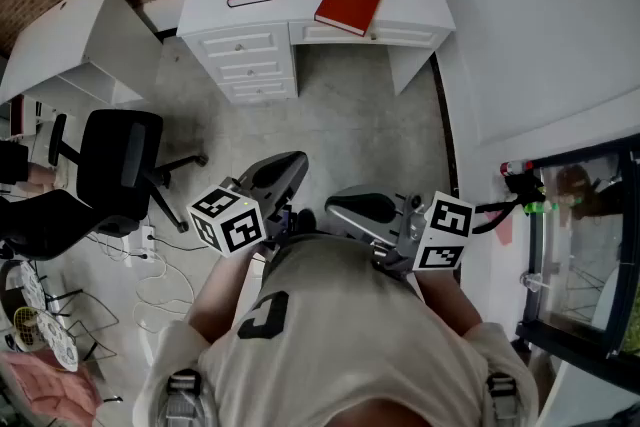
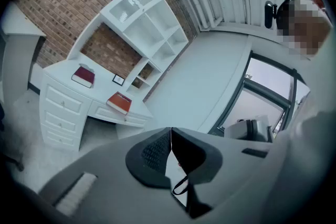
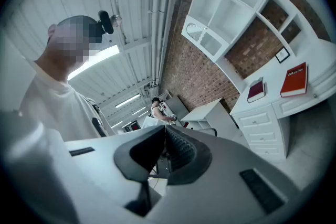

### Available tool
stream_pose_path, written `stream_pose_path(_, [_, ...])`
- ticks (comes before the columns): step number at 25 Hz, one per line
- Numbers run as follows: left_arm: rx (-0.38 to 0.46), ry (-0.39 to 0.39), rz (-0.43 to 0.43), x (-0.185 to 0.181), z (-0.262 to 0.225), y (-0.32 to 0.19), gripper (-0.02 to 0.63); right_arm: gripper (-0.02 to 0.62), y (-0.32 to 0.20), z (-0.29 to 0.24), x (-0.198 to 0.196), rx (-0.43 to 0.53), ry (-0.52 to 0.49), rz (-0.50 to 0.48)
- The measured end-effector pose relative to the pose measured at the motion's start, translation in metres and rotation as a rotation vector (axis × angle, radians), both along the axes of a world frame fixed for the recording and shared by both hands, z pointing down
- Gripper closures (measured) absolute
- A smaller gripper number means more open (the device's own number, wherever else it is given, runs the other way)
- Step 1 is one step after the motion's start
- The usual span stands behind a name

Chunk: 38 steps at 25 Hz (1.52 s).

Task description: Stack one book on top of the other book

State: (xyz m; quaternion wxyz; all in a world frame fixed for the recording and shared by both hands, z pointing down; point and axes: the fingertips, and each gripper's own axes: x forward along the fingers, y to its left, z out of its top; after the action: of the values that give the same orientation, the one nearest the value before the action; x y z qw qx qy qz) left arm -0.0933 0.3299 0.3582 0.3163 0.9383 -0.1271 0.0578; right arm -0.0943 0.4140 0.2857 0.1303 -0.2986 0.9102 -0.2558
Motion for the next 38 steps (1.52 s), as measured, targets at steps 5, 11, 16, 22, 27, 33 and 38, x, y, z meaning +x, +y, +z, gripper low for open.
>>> stream_pose_path(5, [0.011,0.002,0.014,0.032,-0.006,0.039,0.601,0.588,0.032,-0.006,0.027,0.025,0.012,0.010])
stream_pose_path(11, [0.042,-0.033,0.012,0.061,-0.006,0.070,0.601,0.588,0.055,-0.004,0.063,0.011,-0.042,0.026])
stream_pose_path(16, [0.048,-0.051,0.003,0.083,-0.006,0.088,0.601,0.588,0.069,-0.001,0.089,0.001,-0.063,0.027])
stream_pose_path(22, [0.055,-0.061,-0.026,0.101,-0.007,0.101,0.601,0.586,0.082,0.004,0.114,-0.025,-0.075,0.023])
stream_pose_path(27, [0.117,-0.075,-0.090,0.102,-0.023,0.090,0.601,0.587,0.086,-0.003,0.132,-0.002,-0.082,-0.001])
stream_pose_path(33, [0.172,-0.131,-0.276,0.049,-0.031,0.067,0.601,0.586,0.097,0.007,0.133,-0.030,-0.124,-0.041])
stream_pose_path(38, [0.124,-0.124,-0.334,0.015,-0.020,0.056,0.601,0.588,0.083,0.014,0.107,-0.072,-0.122,-0.096])
